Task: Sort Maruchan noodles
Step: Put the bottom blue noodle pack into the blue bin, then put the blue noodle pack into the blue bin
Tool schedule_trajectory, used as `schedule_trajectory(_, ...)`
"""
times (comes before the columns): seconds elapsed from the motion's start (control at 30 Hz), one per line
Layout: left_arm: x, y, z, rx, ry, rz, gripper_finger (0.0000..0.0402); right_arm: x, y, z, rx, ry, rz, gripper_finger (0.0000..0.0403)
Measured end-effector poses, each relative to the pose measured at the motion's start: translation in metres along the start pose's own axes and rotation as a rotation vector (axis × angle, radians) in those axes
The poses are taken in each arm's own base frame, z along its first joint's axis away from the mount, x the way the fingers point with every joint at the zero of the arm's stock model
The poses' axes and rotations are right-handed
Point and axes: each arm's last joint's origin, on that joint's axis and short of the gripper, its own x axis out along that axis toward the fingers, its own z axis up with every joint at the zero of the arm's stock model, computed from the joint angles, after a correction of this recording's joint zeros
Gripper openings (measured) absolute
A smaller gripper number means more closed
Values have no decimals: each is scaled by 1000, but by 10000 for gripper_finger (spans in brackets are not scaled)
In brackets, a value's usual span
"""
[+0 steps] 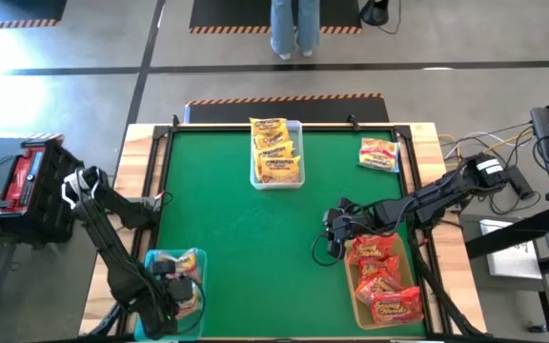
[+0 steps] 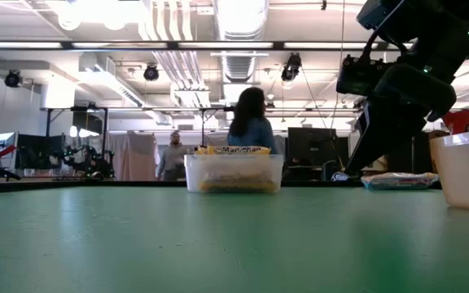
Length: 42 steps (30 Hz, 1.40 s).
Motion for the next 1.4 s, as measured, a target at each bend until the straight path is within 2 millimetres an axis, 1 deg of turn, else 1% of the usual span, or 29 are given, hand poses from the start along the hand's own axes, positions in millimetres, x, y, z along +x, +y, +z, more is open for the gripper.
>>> schedule_trajectory(0.13, 10, 0, 0, -4, 15, 57, 117, 0, -1, 0, -2, -1, -2, 150)
schedule_trajectory(0.23, 15, 3, -1, -43, 19, 133, 120, 1, -3, 1, 1, -1, -7, 150)
schedule_trajectory(0.33, 16, 6, -1, -72, 28, 163, 130, 1, -4, 2, 3, -2, -12, 150)
schedule_trajectory(0.53, 0, 10, -3, -113, 43, 140, 155, 2, -8, 4, 10, -4, -21, 150)
schedule_trajectory(0.77, -21, 23, -6, -123, 76, 282, 186, 3, -12, 6, 19, -5, -32, 150)
schedule_trajectory(0.87, -32, 21, -5, -131, 75, 288, 193, 0, -15, 8, 35, -10, -35, 150)
schedule_trajectory(0.93, -39, 18, -3, -149, 57, 267, 196, -6, -18, 14, 50, -20, -40, 150)
schedule_trajectory(1.07, -54, 11, 3, -196, -49, 230, 196, -23, -32, 27, 45, -25, -89, 150)
schedule_trajectory(1.17, -63, 10, 10, -274, -161, 217, 197, -35, -50, 34, 58, -35, -195, 150)
schedule_trajectory(1.3, -74, 10, 25, -424, -362, 196, 197, -47, -84, 34, 152, 8, -376, 150)
schedule_trajectory(1.4, -82, 14, 40, -533, -502, 178, 197, -56, -112, 30, 245, 68, -500, 150)
